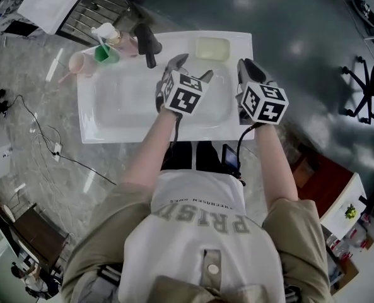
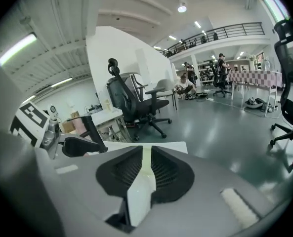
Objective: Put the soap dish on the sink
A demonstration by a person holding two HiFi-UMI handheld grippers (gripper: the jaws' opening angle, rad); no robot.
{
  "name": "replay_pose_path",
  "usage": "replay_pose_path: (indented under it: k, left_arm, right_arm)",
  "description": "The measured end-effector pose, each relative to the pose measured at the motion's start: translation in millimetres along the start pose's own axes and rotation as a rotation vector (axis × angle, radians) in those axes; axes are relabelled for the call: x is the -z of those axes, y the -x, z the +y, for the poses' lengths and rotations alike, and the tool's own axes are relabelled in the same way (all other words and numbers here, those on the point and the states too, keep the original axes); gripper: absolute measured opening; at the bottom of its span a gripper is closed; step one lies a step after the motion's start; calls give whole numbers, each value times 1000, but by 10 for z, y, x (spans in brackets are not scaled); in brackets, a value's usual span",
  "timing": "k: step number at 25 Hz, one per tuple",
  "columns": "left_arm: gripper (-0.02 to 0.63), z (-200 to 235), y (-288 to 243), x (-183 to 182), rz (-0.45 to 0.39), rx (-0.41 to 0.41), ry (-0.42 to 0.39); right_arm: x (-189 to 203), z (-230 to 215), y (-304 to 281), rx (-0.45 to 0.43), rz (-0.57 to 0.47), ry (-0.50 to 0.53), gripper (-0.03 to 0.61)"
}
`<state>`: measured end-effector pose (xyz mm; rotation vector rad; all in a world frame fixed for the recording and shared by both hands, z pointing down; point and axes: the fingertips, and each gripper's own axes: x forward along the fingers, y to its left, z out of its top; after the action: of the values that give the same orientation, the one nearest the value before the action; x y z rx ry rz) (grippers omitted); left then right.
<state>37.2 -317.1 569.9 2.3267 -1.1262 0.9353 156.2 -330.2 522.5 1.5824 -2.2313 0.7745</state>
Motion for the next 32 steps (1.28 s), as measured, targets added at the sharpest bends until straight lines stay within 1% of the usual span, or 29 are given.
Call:
replay_pose_path:
  k: [4,9,12,15,17,19,20,21,25,29,32]
  left_arm:
    - [296,-30,256,-152,-92,-33,6]
    - [210,-99,614,-343,-194,-27,10]
    - [155,-140,826,-443,-243,-42,4]
    - [118,-146,1044,-538,-307,-78,4]
    - [109,-148,1168,-586,-349,-100,12]
    - [89,-153,1269,-606,-385,-111,18]
    - [67,-158,1312,-610,-405,-112,16]
    - [49,-166,1349,-613,-425,-111,11]
    - [12,-194,1497,-620,-482,-123,-16]
    - [8,-239,1680,-658,-547,-122,-26]
    - [6,-290,1868,-726,-629,-123,-25]
  right_arm:
    - [-163,126,248,-5,-79,48,44]
    - [-302,297,544,-4,-152,107,34]
    - [-375,389,728,0,-195,155,21]
    - [-429,466,876,1,-231,186,15]
    - [-450,493,958,3,-247,200,12]
    - [-459,522,1028,0,-258,203,8]
    - [-458,540,1058,-7,-262,200,5]
    - [-456,559,1087,-16,-266,193,6]
    - [-466,604,1209,-35,-291,175,5]
    - [-502,645,1333,-35,-324,146,5]
    - [-536,674,1456,-22,-358,123,5]
